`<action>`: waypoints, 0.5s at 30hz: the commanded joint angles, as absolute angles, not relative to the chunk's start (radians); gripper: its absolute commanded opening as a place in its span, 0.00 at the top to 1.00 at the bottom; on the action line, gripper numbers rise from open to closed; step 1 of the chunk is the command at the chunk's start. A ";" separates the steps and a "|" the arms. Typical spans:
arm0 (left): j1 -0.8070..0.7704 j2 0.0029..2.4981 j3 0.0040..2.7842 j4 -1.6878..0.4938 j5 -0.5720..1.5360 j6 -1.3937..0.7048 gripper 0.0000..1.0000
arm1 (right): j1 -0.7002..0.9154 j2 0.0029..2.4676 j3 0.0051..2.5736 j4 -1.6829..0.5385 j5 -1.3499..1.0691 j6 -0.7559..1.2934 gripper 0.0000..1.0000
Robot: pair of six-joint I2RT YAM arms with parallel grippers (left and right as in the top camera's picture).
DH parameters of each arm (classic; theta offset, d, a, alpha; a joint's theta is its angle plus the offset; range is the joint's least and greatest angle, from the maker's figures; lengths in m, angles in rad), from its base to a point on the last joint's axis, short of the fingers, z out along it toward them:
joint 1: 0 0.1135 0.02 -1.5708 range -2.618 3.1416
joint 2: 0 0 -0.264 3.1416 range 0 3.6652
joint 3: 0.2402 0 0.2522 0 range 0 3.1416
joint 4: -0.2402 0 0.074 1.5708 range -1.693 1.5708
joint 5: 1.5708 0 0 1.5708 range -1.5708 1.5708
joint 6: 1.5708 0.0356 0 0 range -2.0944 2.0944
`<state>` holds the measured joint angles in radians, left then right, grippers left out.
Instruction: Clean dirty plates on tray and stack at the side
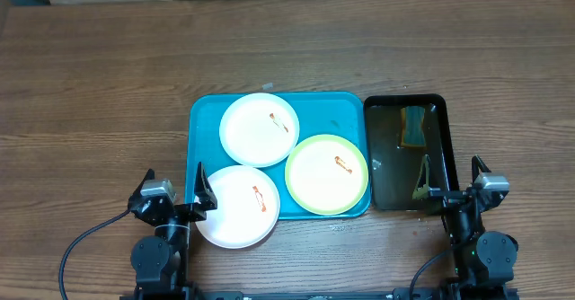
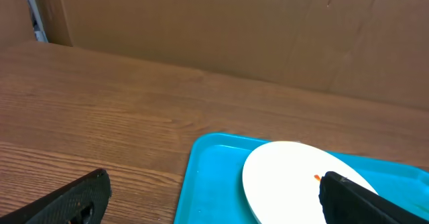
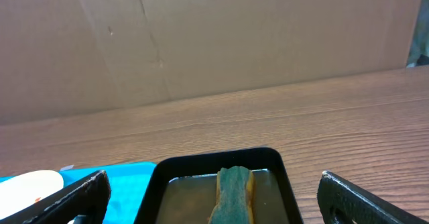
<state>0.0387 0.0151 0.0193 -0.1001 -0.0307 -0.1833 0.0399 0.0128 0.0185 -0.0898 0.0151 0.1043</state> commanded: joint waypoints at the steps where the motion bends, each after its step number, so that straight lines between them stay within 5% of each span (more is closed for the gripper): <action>1: 0.033 0.009 0.017 -0.101 -0.026 -0.171 0.00 | 0.037 0.004 0.008 -0.083 0.025 0.104 0.00; 15: 0.033 0.011 0.017 -0.101 -0.026 -0.171 0.00 | 0.037 0.004 0.010 -0.030 -0.025 0.158 0.00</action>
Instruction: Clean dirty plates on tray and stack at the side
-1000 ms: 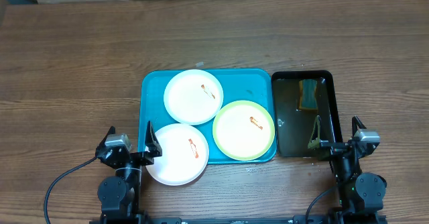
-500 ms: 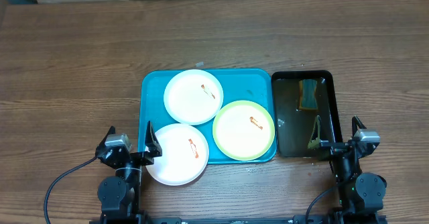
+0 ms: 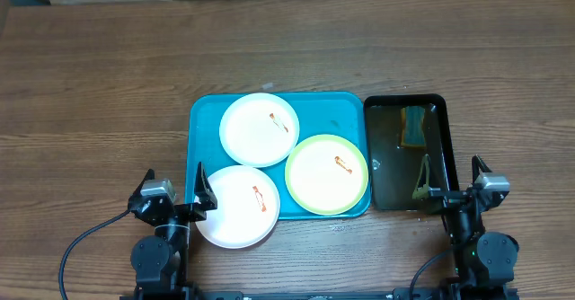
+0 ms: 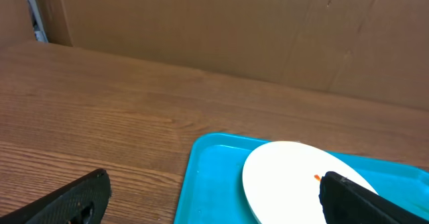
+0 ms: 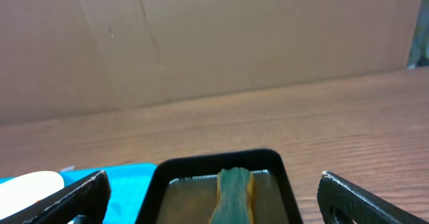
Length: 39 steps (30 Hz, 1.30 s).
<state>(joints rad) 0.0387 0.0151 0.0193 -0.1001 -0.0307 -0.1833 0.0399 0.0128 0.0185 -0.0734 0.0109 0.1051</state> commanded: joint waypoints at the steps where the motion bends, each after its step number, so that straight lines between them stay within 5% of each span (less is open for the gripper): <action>1: 0.033 0.011 0.017 -0.100 -0.026 -0.171 0.00 | 0.037 0.004 0.019 -0.024 -0.028 0.199 0.00; 11: 0.033 0.011 0.017 -0.101 -0.026 -0.171 0.00 | 0.037 0.134 0.382 -0.239 -0.069 0.285 0.00; 25: 0.033 0.011 0.017 -0.100 -0.026 -0.171 0.00 | 0.037 1.087 1.250 -0.959 -0.128 0.205 0.00; 29: 0.033 0.011 0.017 -0.101 -0.026 -0.171 0.00 | 0.037 1.277 1.282 -0.959 -0.125 0.205 0.00; 33: 0.033 0.011 0.017 -0.100 -0.026 -0.171 0.00 | 0.037 1.436 1.282 -0.944 -0.125 0.206 0.14; 39: 0.033 0.011 0.018 -0.055 0.003 -0.193 0.00 | 0.037 1.626 1.282 -0.921 -0.104 0.206 0.18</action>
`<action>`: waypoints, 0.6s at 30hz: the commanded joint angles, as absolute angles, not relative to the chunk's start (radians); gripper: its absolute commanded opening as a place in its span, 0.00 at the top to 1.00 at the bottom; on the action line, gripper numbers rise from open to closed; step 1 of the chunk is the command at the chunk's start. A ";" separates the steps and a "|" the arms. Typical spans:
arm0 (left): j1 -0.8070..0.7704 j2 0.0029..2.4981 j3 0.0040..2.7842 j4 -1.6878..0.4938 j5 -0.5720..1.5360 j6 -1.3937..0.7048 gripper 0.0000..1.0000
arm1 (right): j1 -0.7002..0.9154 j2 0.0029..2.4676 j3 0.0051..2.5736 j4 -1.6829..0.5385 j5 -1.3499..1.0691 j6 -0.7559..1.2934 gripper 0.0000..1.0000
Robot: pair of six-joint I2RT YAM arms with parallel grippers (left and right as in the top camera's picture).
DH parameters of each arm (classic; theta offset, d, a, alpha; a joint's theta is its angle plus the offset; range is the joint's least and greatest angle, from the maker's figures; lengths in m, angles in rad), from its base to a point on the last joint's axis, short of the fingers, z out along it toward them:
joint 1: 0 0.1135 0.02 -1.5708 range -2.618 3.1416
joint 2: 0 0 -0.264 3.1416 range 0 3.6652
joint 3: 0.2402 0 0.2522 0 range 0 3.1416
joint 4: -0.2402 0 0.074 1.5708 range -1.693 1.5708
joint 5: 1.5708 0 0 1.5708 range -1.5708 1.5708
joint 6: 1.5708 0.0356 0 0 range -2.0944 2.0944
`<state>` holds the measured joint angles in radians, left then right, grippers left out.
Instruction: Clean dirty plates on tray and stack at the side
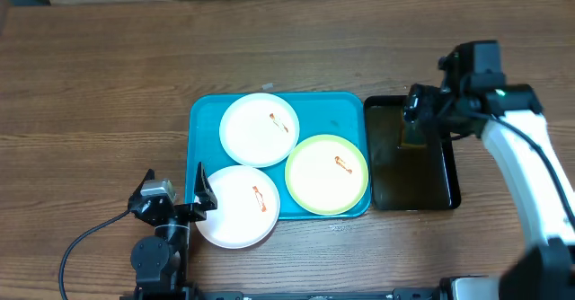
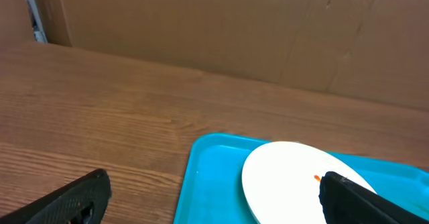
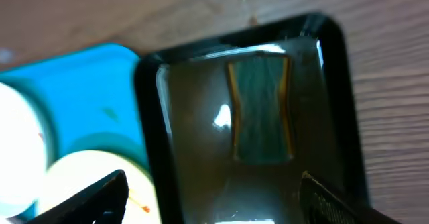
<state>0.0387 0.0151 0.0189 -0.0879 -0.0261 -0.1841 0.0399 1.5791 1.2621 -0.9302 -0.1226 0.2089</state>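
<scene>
Three dirty plates lie on the blue tray (image 1: 346, 111): a white plate (image 1: 260, 128) at the back, a green-rimmed plate (image 1: 327, 173) at the right, and a white plate (image 1: 237, 206) overhanging the front edge. Each carries an orange smear. A green sponge (image 3: 260, 108) lies in the water of the black tray (image 1: 446, 170). My right gripper (image 1: 422, 116) hangs open above that tray's far end, over the sponge. It looks down on the sponge, right gripper (image 3: 214, 204) with nothing between its fingers. My left gripper (image 1: 173, 181) rests open at the blue tray's front left corner.
Brown cardboard walls the table's far side. The wooden table (image 1: 99, 93) stretches to the left and behind the trays. In the left wrist view the blue tray (image 2: 208, 177) and a white plate (image 2: 295, 177) lie just ahead of the left gripper (image 2: 214, 207).
My right arm has left its rest spot at the table's front right. It now reaches over the far end of the black tray, camera pointing down at the sponge. The left arm is unchanged.
Both arms sat parked at the table's front edge, grippers open, at the two earlier moments, with plates and sponge untouched. By now only the right arm has moved, out over the black tray above the sponge, still open.
</scene>
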 commanded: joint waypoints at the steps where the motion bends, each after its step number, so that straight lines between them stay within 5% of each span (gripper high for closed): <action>1: 0.033 0.011 0.025 -0.043 0.039 -0.222 0.00 | 0.037 1.655 1.282 -0.921 -0.084 0.205 0.18; 9: 0.033 0.171 0.321 -0.323 0.139 -0.276 0.00 | 0.037 1.781 1.282 -0.920 -0.057 0.205 0.18; 18: 0.032 0.908 1.013 -0.809 0.286 -0.239 0.00 | 0.037 1.787 1.267 -0.900 -0.054 0.206 0.17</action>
<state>0.0387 0.7010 0.8413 -0.7059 0.2237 -0.2546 0.0399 1.7920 1.2625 -0.9119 -0.0628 0.2089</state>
